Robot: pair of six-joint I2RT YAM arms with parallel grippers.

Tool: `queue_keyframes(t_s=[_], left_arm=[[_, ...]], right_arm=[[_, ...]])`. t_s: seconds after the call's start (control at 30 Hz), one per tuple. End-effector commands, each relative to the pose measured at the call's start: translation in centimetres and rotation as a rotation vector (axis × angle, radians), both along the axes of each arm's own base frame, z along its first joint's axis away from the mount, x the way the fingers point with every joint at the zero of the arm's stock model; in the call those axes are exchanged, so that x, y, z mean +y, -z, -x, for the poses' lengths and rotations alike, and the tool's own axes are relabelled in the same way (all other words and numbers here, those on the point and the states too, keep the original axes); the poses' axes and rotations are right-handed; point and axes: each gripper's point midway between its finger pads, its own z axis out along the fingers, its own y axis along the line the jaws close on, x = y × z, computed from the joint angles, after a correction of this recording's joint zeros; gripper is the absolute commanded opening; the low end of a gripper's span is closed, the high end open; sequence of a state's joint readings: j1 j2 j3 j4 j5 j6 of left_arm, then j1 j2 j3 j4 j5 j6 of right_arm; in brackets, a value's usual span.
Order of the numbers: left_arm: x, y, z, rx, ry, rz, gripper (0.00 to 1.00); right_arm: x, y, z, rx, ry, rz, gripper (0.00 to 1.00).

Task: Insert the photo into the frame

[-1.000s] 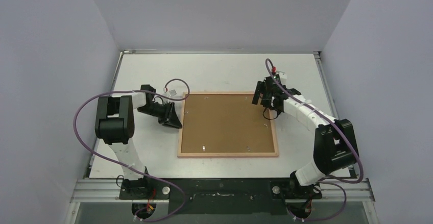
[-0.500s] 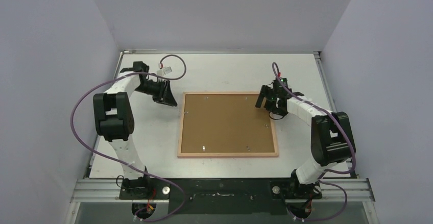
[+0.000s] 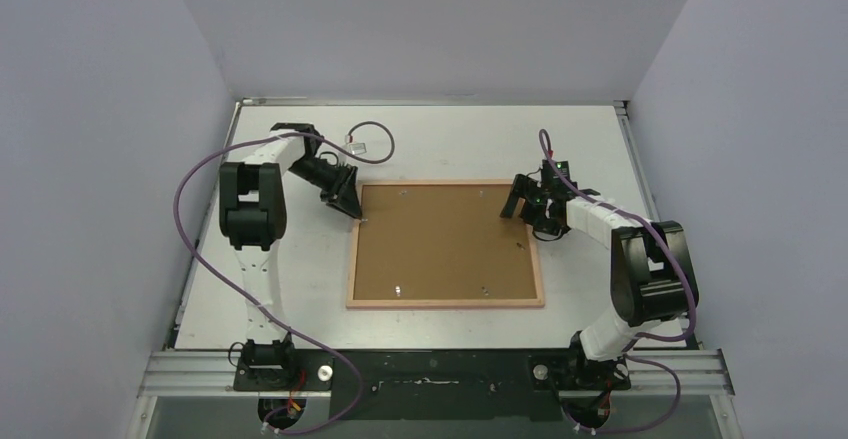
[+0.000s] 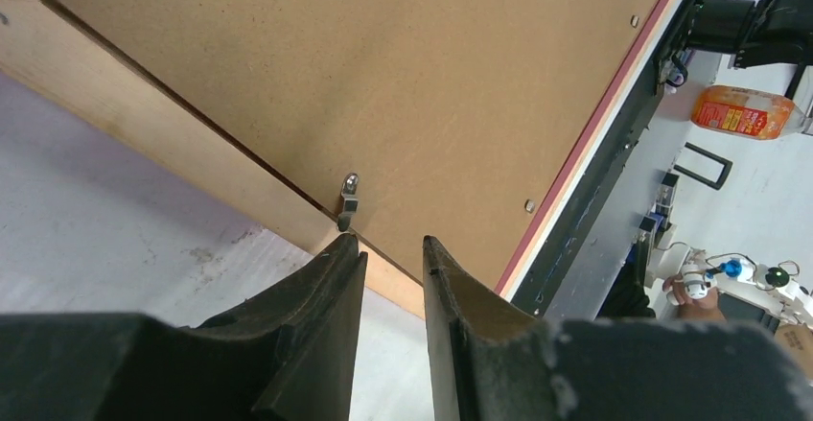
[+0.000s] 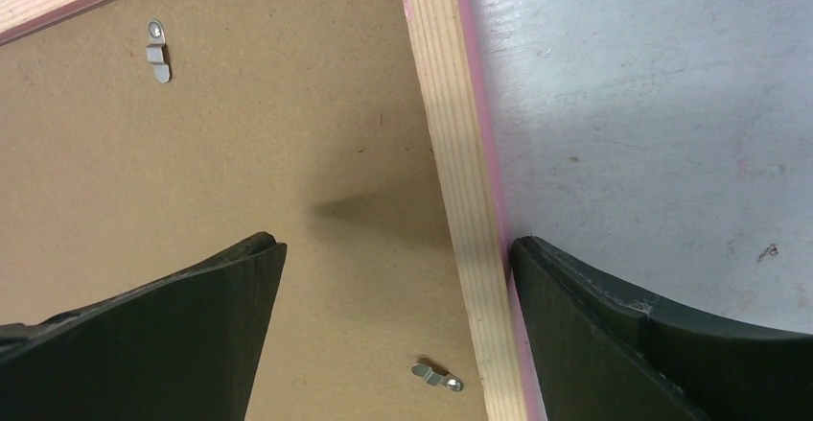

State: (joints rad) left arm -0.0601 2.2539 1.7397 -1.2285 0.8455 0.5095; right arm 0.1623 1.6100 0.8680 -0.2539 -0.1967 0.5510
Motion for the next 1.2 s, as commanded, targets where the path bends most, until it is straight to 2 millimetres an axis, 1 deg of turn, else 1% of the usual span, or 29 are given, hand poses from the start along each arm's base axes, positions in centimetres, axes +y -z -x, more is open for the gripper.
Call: queue_keyframes(t_s=[0.0,0.17,0.4,0.47,0.7,0.83,1.0,1.17], left_arm=[[-0.1,-1.2,0.3,-0.023,0.016,0.027,0.27],[0.4,-0.4,0.8,-0.021,-0.001,-0.004,0.28],[0.8,1.1,1.0,-0.018,-0.036,-0.048,0.28],[1.0,0.9,0.6,-0.038,-0.048,-0.052,0.28],[1.6,-1.0,-1.1,-0.113,-0.075,-0.059,0.28],[1.6,-0.6,-1.6,-0.099,-0.087,-0.051,0.28],[0.6,0.0,-1.4,-0.079,-0.084,-0.028,0.28],[0.0,0.0,-1.1,-0.076,-0.075,-0.02,0.28]], right_arm=[[1.1,-0.9,-0.6,-0.039,-0.031,-0.055,0.92],[1.2,-1.0,-0.6,-0.04,-0.034,-0.059,0.92],[1.1,-1.3,-0.5,-0.048,-0.035,-0.061,0.93],[1.1,-1.4,-0.4,-0.049,-0.035,-0.061,0.93],[0.9,-1.8,-0.5,-0.059,-0.03,-0.064,0.93],[0.9,-1.9,-0.4,-0.061,-0.031,-0.065,0.93],[0.9,-1.8,-0.3,-0.058,-0.029,-0.067,0.93],[1.0,-1.8,-0.4,-0.058,-0.027,-0.073,0.94]])
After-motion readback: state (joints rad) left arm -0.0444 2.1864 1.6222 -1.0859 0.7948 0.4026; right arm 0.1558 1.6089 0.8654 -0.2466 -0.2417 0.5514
